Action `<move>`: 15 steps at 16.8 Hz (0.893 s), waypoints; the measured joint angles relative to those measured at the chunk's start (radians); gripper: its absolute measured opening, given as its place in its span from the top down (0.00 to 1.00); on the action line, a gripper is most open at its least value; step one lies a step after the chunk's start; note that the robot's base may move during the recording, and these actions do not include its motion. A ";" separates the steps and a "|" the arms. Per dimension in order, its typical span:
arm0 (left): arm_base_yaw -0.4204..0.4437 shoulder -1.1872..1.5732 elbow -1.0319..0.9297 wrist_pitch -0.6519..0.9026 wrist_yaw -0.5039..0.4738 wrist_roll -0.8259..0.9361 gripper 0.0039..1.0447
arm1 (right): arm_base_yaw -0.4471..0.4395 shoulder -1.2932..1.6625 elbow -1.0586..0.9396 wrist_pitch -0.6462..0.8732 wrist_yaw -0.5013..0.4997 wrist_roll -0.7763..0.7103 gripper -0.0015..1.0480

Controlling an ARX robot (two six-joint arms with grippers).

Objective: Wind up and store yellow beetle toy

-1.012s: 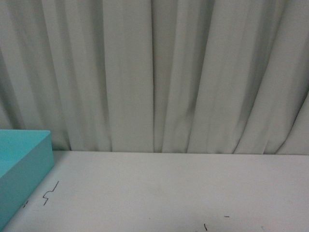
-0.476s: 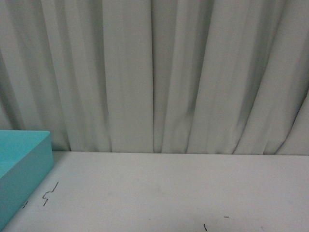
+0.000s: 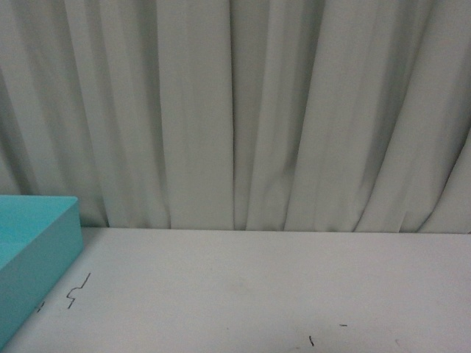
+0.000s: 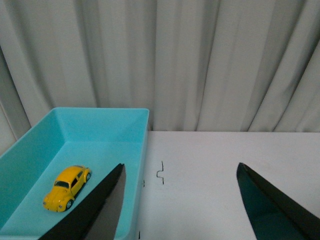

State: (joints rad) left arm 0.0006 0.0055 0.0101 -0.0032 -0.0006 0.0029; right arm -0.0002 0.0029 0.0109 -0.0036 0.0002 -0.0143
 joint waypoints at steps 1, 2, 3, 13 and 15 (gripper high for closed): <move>0.000 0.000 0.000 0.000 0.000 0.000 0.23 | 0.000 0.000 0.000 0.000 0.000 0.000 0.06; 0.000 0.000 0.000 0.001 0.000 0.000 0.13 | 0.000 0.000 0.000 0.000 0.000 0.000 0.06; 0.000 0.000 0.000 0.000 0.000 0.001 0.04 | 0.000 0.000 0.000 0.000 0.000 0.000 0.06; 0.000 0.000 0.000 0.002 0.000 0.000 0.06 | 0.000 0.001 0.000 0.000 0.000 0.000 0.06; 0.000 0.000 0.000 0.001 0.000 0.000 0.06 | 0.000 0.001 0.000 0.000 0.000 0.000 0.06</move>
State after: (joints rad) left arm 0.0006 0.0055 0.0101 -0.0021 -0.0006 0.0032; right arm -0.0002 0.0036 0.0109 -0.0032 0.0002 -0.0143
